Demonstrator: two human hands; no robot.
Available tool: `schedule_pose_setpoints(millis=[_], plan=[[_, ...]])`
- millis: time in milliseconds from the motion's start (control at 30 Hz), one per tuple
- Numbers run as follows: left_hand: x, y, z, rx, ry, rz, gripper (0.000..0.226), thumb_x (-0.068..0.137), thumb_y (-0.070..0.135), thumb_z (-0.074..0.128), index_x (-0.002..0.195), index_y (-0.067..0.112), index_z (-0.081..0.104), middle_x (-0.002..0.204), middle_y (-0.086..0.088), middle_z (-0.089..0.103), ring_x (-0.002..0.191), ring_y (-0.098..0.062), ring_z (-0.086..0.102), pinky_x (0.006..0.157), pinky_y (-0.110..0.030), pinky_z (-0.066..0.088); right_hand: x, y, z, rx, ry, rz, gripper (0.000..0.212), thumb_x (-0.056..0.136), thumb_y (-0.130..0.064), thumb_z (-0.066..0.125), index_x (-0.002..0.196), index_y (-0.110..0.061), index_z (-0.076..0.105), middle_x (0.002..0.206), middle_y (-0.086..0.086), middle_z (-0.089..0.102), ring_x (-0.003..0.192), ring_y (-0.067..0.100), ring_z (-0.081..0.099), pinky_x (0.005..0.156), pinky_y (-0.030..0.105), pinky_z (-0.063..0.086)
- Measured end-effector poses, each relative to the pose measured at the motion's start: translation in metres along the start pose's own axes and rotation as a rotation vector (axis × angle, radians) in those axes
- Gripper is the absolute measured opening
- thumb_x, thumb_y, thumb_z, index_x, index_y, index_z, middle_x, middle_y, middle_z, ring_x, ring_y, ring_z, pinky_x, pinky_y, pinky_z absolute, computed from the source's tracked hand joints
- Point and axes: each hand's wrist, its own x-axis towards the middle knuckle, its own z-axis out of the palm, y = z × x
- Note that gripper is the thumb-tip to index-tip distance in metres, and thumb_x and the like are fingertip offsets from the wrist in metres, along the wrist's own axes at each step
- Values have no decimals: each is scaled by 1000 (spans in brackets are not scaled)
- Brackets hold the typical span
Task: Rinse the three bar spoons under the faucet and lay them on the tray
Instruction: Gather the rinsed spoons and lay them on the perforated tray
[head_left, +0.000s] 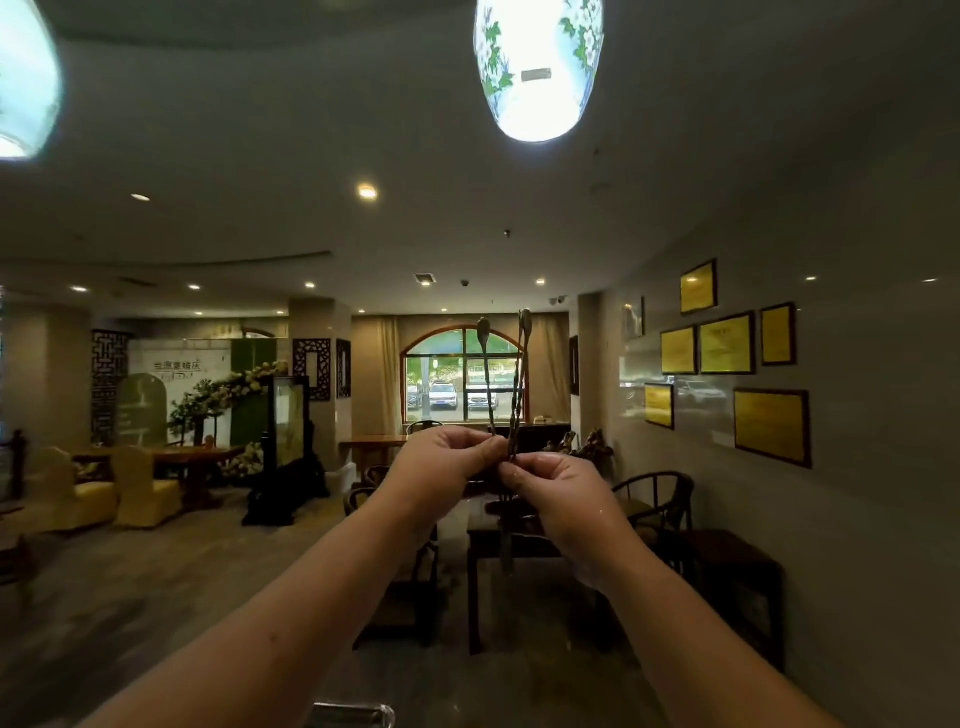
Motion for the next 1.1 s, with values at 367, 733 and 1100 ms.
schedule_pose_setpoints(millis=[367,733,1100], plan=[[3,-19,-24,111,103,-53,15,95,25,69,97,14,79,94,-6,80,95,-24,75,89,-44,60,5,15,31,-65,31,41,16,100,-30,64,104,-32,79,101,-11,81,98,5,73,70,25,60],[-6,-179,-141,518,258,-279,9,92,33,73,92,28,80,75,6,75,68,-11,69,58,-32,57,3,127,119,-60,-2,315,16,102,-27,61,105,-27,77,94,-10,83,88,8,79,71,30,63],[-98,-423,-251,1000,142,-761,20,93,32,70,89,14,79,82,-5,75,74,-22,67,66,-31,51,-53,300,270,34,-138,753,18,103,-23,61,107,-12,75,93,2,83,79,20,79,63,33,62]])
